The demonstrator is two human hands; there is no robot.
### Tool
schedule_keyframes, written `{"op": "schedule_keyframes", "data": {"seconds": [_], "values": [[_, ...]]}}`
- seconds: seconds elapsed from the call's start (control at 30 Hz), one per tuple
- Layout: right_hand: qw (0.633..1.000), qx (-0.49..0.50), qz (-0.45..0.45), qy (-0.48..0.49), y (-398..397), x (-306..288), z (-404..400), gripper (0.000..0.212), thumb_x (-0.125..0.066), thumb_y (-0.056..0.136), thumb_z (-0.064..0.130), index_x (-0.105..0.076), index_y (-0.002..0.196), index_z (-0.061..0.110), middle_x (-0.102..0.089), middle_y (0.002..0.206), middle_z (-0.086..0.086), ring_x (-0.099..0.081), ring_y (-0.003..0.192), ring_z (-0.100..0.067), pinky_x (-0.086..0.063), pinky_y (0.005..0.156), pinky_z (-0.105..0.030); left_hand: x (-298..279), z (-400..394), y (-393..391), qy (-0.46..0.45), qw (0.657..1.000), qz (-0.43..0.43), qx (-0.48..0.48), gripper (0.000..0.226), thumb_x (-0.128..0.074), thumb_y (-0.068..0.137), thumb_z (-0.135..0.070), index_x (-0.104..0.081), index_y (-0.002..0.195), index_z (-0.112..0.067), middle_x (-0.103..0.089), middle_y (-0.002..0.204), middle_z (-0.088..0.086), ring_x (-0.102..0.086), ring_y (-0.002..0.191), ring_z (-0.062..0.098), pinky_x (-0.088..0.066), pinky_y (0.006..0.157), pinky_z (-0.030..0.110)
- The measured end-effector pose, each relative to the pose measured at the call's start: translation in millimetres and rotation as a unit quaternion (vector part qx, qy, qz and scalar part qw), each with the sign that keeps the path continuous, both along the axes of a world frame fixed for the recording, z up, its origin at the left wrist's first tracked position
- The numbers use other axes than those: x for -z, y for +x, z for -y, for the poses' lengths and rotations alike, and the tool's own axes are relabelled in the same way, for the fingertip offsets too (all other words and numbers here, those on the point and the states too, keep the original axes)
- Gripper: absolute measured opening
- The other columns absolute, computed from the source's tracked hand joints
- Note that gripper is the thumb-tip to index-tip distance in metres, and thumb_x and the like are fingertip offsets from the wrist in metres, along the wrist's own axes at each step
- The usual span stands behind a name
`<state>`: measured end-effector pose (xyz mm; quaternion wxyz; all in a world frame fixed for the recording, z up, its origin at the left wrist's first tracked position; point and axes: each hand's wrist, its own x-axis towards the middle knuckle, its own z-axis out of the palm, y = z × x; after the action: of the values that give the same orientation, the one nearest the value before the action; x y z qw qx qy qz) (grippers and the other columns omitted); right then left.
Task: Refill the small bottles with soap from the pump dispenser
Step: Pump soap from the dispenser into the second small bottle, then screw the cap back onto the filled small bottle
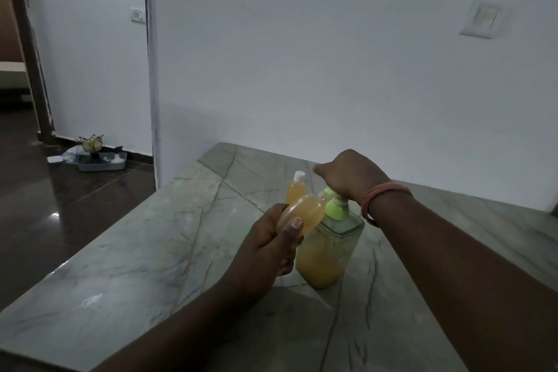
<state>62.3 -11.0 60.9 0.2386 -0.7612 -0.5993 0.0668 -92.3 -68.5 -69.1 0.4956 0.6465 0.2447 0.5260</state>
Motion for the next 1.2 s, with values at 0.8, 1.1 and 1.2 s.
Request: {"op": "schedule_keyframes", "data": {"seconds": [0.8, 1.1, 1.2], "values": [[0.916, -0.194, -0.054, 0.346, -96.8, 26.8, 48.2, 0.023, -0.053, 0.096, 0.032, -0.056, 0.079, 0.018, -0.059, 0.068, 0.002, -0.058, 0.063, -0.017, -0.051, 0.059, -0.033, -9.6, -28.9, -44.6, -0.092, 0.948, 0.152, -0.264, 0.026, -0.053, 0.101, -0.028, -0.060, 0.123, -0.015, -0.063, 0.105, 0.008, -0.058, 0.095, 0.025, -0.047, 0.080, 0.034], [0.961, -0.194, 0.010, 0.199, -96.3, 117.1, 64.7, 0.026, -0.054, 0.094, 0.044, -0.052, 0.113, 0.026, -0.051, 0.109, 0.005, -0.056, 0.095, -0.012, -0.056, 0.080, -0.031, -4.4, -32.9, -45.0, -0.060, 0.928, 0.078, -0.359, 0.030, -0.052, 0.102, -0.025, -0.057, 0.129, -0.013, -0.065, 0.116, 0.007, -0.062, 0.105, 0.027, -0.051, 0.094, 0.045], [0.958, -0.193, -0.019, 0.212, -90.2, 121.9, 80.3, 0.029, -0.054, 0.094, 0.046, -0.050, 0.116, 0.028, -0.051, 0.110, 0.007, -0.054, 0.096, -0.009, -0.055, 0.080, -0.027, -3.2, -34.4, -42.2, -0.061, 0.935, 0.072, -0.342, 0.031, -0.051, 0.103, -0.026, -0.055, 0.131, -0.013, -0.064, 0.119, 0.006, -0.062, 0.107, 0.025, -0.052, 0.093, 0.041]]}}
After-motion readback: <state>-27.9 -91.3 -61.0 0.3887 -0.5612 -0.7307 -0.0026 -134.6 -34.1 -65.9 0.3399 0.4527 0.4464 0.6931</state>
